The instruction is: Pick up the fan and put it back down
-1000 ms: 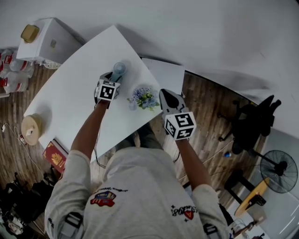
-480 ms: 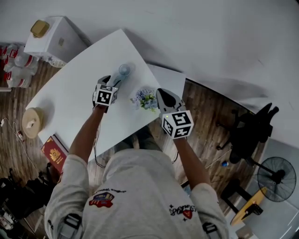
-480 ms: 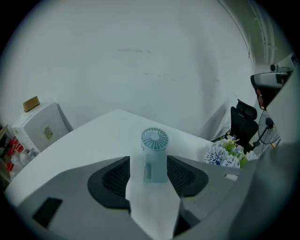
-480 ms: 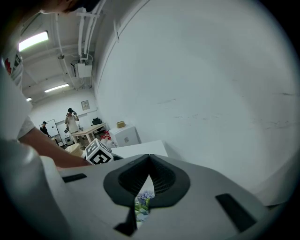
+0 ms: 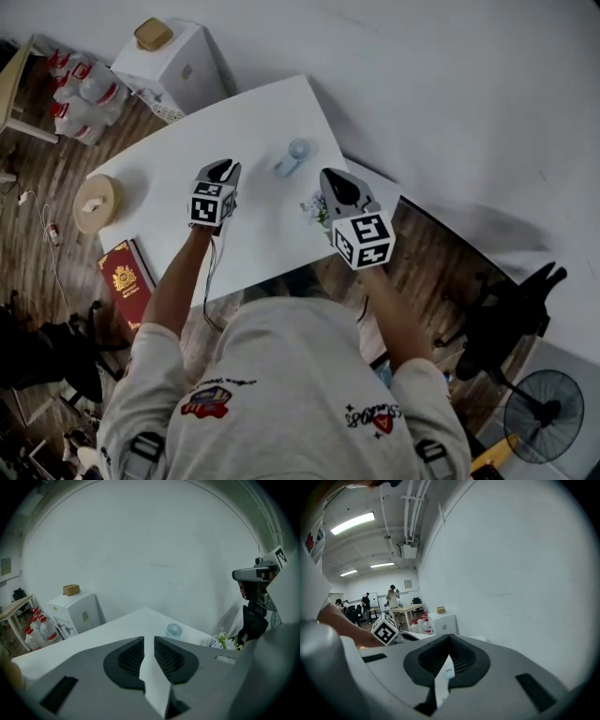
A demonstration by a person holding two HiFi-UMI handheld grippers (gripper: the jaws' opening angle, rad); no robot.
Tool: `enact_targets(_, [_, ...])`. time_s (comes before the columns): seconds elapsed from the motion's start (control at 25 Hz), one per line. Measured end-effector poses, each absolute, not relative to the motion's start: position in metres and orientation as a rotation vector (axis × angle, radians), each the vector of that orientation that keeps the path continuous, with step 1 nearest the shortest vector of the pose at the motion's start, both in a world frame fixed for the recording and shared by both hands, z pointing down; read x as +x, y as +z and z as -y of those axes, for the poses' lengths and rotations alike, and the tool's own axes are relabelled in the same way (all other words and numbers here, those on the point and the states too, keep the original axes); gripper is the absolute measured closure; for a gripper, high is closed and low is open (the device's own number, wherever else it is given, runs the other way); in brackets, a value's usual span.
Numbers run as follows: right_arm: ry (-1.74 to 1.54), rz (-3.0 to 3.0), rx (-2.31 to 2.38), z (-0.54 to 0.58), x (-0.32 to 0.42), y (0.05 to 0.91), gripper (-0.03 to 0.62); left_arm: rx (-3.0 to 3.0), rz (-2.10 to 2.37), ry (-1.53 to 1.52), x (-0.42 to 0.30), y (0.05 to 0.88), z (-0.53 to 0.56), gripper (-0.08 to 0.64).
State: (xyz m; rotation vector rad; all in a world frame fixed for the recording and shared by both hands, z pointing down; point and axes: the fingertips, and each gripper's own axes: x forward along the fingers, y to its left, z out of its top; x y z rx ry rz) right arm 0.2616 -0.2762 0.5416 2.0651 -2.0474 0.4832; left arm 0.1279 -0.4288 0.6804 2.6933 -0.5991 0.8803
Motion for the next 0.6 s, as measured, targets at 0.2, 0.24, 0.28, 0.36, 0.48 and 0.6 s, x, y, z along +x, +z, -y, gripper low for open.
enact_targets(0.2, [0.348,2.139,2.013,0.313,0.229,0.504,0.601,2.722,0.753,0.668,0.072,0.615,0.447,0.555])
enact_targets(0.24, [0.325,2.160,2.001,0.320,0.224,0.497,0.601,2.735,0.775,0.621,0.063,0.599,0.449,0.555])
enact_targets(0.28, [0.303,2.178,1.990,0.326,0.218,0.489,0.601,2.751,0.794,0.579,0.055,0.583,0.450,0.555])
enact_targets(0.36, [0.256,2.203,1.973,0.333,0.210,0.477,0.601,2.791,0.827,0.506,0.042,0.550,0.451,0.555])
enact_targets(0.48, [0.193,2.215,1.967,0.337,0.200,0.463,0.601,2.860,0.861,0.395,0.025,0.502,0.448,0.555])
enact_targets(0.6, [0.150,2.226,1.979,0.339,0.198,0.450,0.601,2.908,0.912,0.275,0.013,0.457,0.445,0.555])
